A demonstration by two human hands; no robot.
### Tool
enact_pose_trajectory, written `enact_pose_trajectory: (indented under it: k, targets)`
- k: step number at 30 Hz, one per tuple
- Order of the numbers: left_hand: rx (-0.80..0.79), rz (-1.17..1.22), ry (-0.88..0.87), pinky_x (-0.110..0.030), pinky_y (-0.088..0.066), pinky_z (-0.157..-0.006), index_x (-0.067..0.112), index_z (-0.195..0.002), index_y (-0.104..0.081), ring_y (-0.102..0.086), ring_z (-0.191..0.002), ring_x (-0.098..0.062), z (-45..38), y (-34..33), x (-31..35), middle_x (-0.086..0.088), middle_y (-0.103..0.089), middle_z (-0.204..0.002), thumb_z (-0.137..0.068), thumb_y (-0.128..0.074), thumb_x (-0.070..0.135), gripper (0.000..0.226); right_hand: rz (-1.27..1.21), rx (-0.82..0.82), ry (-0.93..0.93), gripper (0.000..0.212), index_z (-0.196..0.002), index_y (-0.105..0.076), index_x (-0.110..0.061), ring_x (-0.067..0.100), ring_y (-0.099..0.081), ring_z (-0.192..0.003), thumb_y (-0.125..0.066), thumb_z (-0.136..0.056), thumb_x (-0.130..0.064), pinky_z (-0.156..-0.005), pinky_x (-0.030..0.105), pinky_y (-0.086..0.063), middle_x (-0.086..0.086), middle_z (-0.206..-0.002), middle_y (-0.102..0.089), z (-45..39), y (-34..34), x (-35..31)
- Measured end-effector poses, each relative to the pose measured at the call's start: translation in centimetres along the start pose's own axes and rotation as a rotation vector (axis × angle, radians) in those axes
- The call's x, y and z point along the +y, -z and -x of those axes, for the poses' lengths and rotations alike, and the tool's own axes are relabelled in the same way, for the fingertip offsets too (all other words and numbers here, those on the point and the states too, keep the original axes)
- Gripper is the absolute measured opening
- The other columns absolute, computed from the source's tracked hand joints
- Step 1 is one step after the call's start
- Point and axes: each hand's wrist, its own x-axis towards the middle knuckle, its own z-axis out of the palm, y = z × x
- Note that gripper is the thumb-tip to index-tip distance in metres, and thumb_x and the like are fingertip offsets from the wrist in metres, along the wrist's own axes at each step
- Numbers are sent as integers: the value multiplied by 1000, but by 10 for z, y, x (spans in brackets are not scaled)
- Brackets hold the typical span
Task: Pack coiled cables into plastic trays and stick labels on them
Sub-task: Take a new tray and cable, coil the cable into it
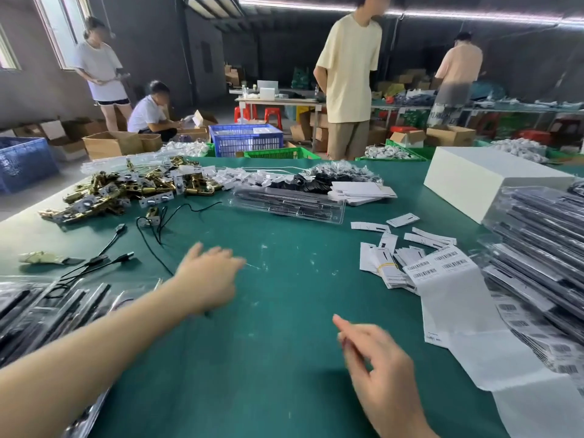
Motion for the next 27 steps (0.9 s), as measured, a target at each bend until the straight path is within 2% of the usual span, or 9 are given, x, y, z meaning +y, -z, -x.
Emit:
enact_pose_trajectory:
  k: [3,5,7,9,11,14,17,23,27]
  targets:
    - [-27,-5,-409,-35,-31,-107,33,-116,-57,-54,-119,-11,70,-5,44,11,-60,-121,-88,-46,31,31,1,-382,192,42,-94,-75,-36,-4,-64,-83,-52,-86,-70,-74,5,-48,-13,-88,-72,-32,3,-36]
    - [62,-96,-556,-20,-50,-86,41,-84,-67,-64,-86,7,112,-8,54,24,-66,-86,-65,-67,52,22,20,-225,252,21,-111,-73,-26,10,-65,-101,-57,-97,-29,-85,18,-52,2,-113,-71,-81,-5,-38]
    - [139,-177,-523,-9,-52,-68,52,-68,-64,-59,-69,19,140,-3,56,36,-61,-71,-45,-74,62,28,300,-172,198,61,-145,-45,-24,29,-44,-133,-49,-92,7,-99,35,-47,13,-155,-31,-136,-6,-36]
    - [68,-45,-482,-18,-57,-63,52,-64,-67,-65,-66,10,152,-9,50,31,-66,-72,-28,-81,64,40,582,-391,-108,77,-153,-20,-37,33,-39,-133,-38,-91,6,-90,37,-46,4,-163,5,-163,-6,-23]
    - [-94,16,-356,-31,-56,-80,48,-101,-69,-69,-93,-7,148,-13,34,15,-71,-102,-50,-73,73,58,654,-600,-196,68,-153,-18,-39,29,-47,-126,-38,-95,-9,-91,34,-46,2,-163,-8,-154,-14,-9]
    - [7,-72,35,-38,-42,-95,26,-151,-14,-51,-122,-24,110,-30,-1,0,-52,-132,-95,-37,54,66,468,-687,-120,51,-150,-29,-36,20,-40,-137,-40,-101,-34,-108,35,-37,-4,-153,-38,-99,-29,-1]
    - [-54,-18,212,-38,-47,-84,25,-153,-3,-56,-114,-27,55,-41,-31,-6,-52,-127,-96,-40,28,69,470,-661,-12,46,-147,-35,-36,18,-22,-146,-37,-101,-42,-116,28,-21,-4,-157,-31,-39,-36,4]
    - [-53,-293,148,-32,-53,-81,17,-119,-59,-62,-110,-22,4,-42,-41,0,-57,-119,-90,-48,-1,36,374,-504,45,42,-143,-31,-50,1,-3,-147,-31,-101,-48,-111,12,3,-20,-159,-9,2,-23,10]
    - [-88,-263,-181,-37,-48,-79,21,-116,-46,-62,-108,-27,21,-21,-9,-2,-60,-116,-93,-41,7,28,444,-450,125,44,-106,-71,-41,9,-60,-119,-84,-64,-46,-93,17,-46,-10,-128,-63,-4,-18,-4]
